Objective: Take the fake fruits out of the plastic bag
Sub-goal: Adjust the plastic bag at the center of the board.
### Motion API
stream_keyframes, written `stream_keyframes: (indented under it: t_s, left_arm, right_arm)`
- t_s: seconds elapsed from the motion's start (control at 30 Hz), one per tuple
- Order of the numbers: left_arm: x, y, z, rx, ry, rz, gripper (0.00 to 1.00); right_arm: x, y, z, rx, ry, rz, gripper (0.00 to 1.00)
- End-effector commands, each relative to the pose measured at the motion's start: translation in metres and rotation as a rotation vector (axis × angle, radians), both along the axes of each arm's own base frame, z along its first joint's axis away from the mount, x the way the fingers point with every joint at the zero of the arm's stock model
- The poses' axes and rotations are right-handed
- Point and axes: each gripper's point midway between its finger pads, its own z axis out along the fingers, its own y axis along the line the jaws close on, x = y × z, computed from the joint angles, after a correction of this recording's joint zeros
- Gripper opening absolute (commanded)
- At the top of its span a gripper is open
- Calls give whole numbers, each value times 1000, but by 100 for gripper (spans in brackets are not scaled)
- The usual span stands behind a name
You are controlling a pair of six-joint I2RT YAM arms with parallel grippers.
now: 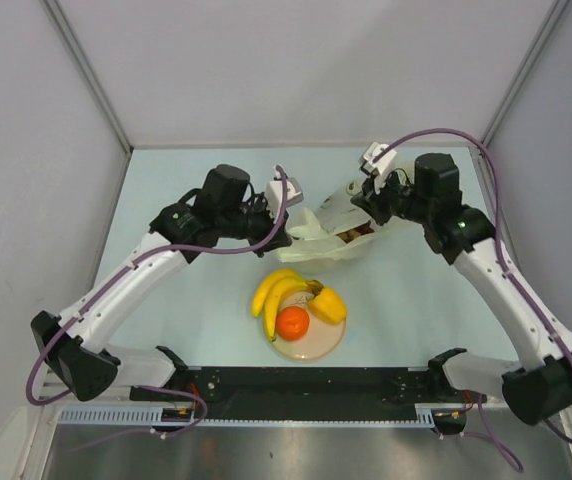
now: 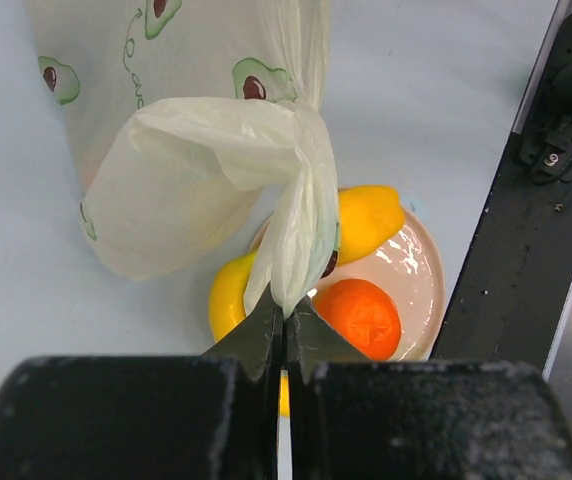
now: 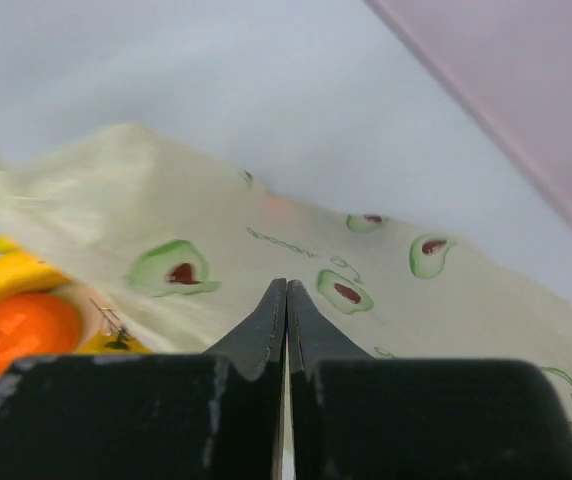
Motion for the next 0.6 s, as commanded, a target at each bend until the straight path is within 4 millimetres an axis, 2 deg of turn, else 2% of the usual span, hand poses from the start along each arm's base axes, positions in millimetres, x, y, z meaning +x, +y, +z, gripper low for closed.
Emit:
stream_keyframes:
  t_s: [0.0,0.03,0.07,0.17,0.47,0.57]
  left_arm:
    - [13,1,2,1,0,30,0]
    - [14,1,-2,3,25,41,0]
    - [16,1,-2,0,32,51,0]
    - [19,-1,6,-28,49,63,0]
    - [25,0,20,-51,36,71,0]
    - [24,2,22,-51,23,61,0]
  right_arm:
    - [-52,6,32,-19,-42,109,0]
    - [-65,4,13,-55,38,134,0]
    - [-69,4,-2,-76,86,145,0]
    - [-77,1,-31,-109,180,151,0]
    - [-52,-2,-49,-184,98,130,0]
    - [-27,-7,-58,-211,90,53,0]
